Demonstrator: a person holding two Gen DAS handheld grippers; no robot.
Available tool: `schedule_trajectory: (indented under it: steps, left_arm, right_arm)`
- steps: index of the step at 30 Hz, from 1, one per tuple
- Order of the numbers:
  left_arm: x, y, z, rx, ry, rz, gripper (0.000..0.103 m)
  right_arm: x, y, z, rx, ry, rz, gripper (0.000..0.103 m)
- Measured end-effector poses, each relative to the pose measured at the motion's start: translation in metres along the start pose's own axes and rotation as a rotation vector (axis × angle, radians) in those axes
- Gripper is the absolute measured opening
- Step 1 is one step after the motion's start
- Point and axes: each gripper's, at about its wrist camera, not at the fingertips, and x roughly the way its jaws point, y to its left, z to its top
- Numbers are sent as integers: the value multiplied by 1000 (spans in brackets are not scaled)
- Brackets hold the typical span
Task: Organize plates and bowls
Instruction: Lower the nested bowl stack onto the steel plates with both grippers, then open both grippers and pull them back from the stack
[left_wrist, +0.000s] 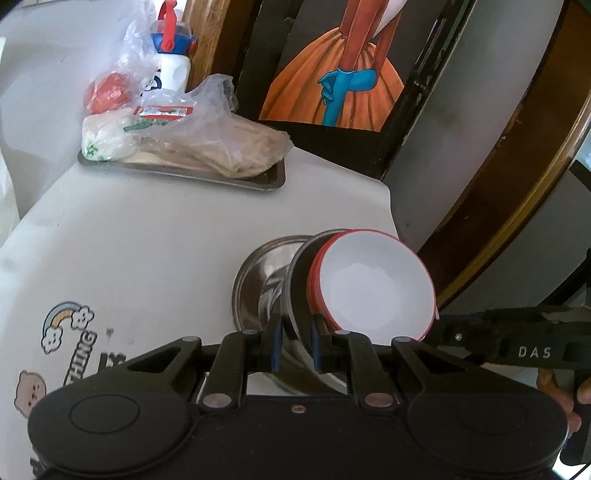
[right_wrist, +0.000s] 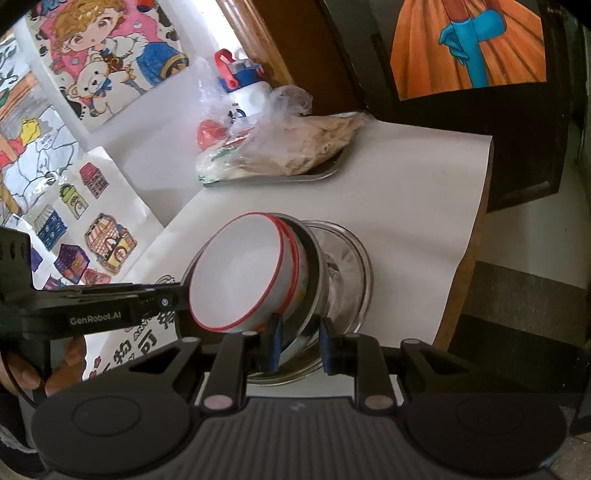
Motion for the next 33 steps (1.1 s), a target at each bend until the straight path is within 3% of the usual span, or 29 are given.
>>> schedule_trajectory:
  steps: [10, 23, 26, 28, 33]
  left_arm:
    - [24, 3, 3, -5, 34, 3, 15]
    - [22, 8, -1, -38, 2, 13, 19]
    - [18, 8, -4, -48, -17, 15, 22]
    - [13, 7, -7, -50, -36, 23, 30]
    - [-1, 6, -17, -64, -79, 51, 46]
  right_arm:
    - [8, -8, 2, 2, -2, -11, 24]
    - [2, -1, -11, -59, -126, -36, 26]
    - [-2, 2, -16, -79, -162, -59, 28]
    - [-5, 4, -20, -77, -181, -65, 31]
    - [-19, 9, -33, -81, -240, -92, 47]
